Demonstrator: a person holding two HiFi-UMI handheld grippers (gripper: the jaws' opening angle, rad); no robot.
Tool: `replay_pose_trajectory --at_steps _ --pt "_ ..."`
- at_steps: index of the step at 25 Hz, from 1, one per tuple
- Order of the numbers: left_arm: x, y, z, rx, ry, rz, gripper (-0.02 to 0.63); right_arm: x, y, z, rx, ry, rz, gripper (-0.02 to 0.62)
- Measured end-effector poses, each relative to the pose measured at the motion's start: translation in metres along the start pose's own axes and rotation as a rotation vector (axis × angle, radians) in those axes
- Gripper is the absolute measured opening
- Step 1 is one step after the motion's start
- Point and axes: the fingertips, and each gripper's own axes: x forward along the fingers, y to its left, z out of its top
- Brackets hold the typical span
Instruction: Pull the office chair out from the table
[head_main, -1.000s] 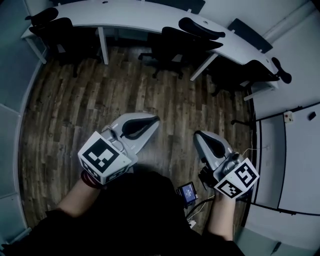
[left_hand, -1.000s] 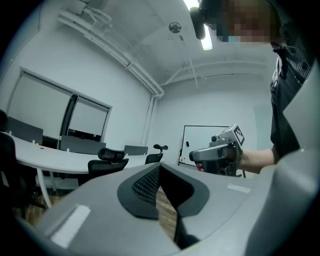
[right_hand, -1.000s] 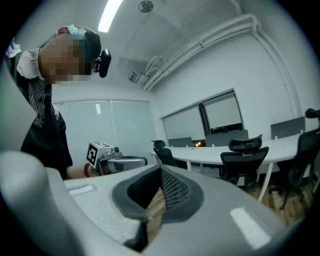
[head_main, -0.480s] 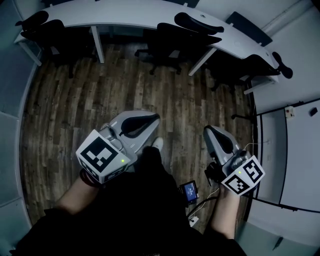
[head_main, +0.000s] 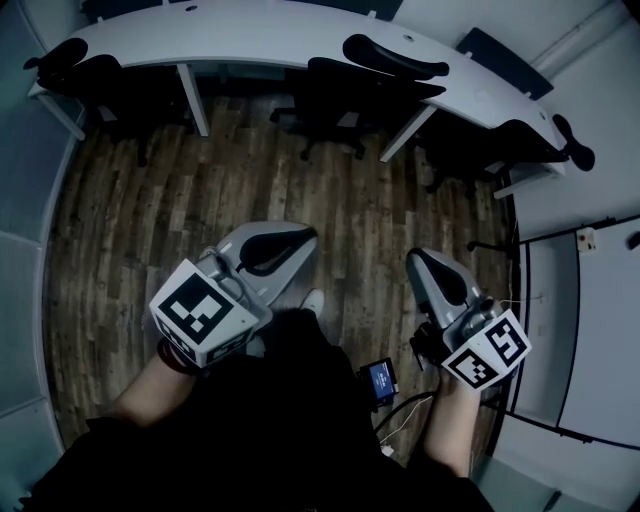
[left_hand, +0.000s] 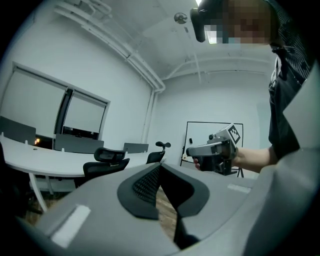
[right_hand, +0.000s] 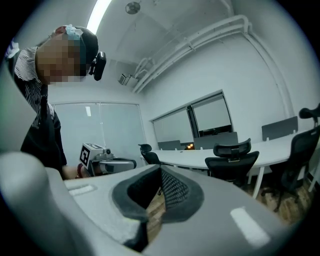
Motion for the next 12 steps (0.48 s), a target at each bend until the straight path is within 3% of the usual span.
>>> replay_pose_trajectory --at_steps 12 --pt "0.124 0.046 0.031 -0.001 0.005 0.029 0.0 0.026 -0.127 0.041 0.003 -0.004 0.053 0.0"
